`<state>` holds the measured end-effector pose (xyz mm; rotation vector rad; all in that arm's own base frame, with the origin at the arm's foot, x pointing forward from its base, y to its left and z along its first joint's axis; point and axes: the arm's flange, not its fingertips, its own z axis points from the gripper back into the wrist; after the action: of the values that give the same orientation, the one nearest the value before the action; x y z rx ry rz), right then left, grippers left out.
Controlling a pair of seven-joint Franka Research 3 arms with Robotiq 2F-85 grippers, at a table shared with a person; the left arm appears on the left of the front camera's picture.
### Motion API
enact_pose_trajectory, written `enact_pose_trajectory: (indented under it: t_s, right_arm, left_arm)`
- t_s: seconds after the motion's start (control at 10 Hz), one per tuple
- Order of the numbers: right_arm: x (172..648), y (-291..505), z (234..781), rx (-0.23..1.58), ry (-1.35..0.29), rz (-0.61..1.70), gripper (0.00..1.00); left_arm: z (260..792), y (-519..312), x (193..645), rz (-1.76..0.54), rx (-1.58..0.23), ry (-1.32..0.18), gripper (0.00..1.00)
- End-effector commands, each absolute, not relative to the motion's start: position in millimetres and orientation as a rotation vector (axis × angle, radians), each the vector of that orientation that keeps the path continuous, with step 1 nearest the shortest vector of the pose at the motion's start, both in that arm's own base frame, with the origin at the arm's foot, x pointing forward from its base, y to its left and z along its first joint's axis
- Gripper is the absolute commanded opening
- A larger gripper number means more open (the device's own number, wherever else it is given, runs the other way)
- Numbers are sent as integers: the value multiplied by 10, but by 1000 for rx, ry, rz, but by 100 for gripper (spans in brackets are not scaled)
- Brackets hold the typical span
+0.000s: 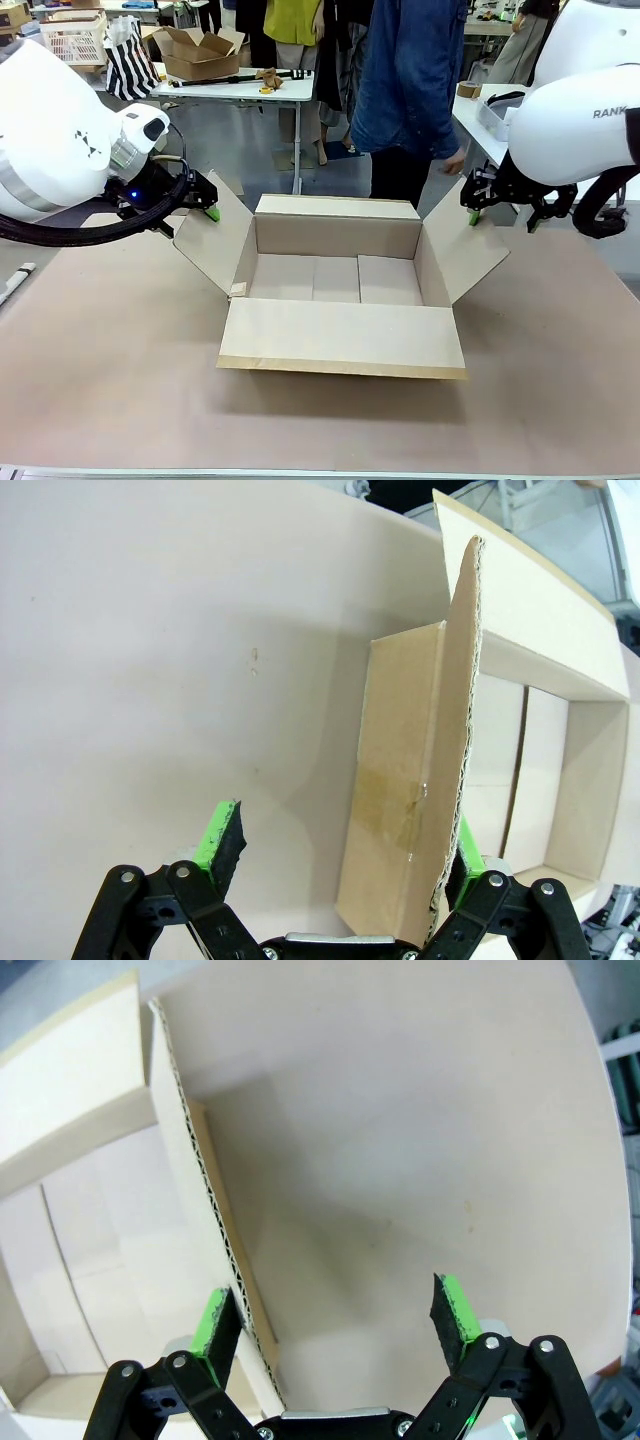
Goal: Pack the gift set into the box.
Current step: Lift both hands away from the flaps of the Package Box.
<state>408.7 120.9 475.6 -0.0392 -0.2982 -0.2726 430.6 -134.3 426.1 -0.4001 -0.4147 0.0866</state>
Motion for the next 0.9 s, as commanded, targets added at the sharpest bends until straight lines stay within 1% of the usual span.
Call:
enact_pose_trajectory:
  t_s: [0.0,0.8]
  right_arm:
    - [4108,1222,4775,-64,-308,-288,100]
    - [4108,1222,4775,-64,-308,-288,100]
  left_arm:
    - [4270,-1338,4297,93,-393,-415,100]
    - [4270,-1338,4297,93,-393,-415,100]
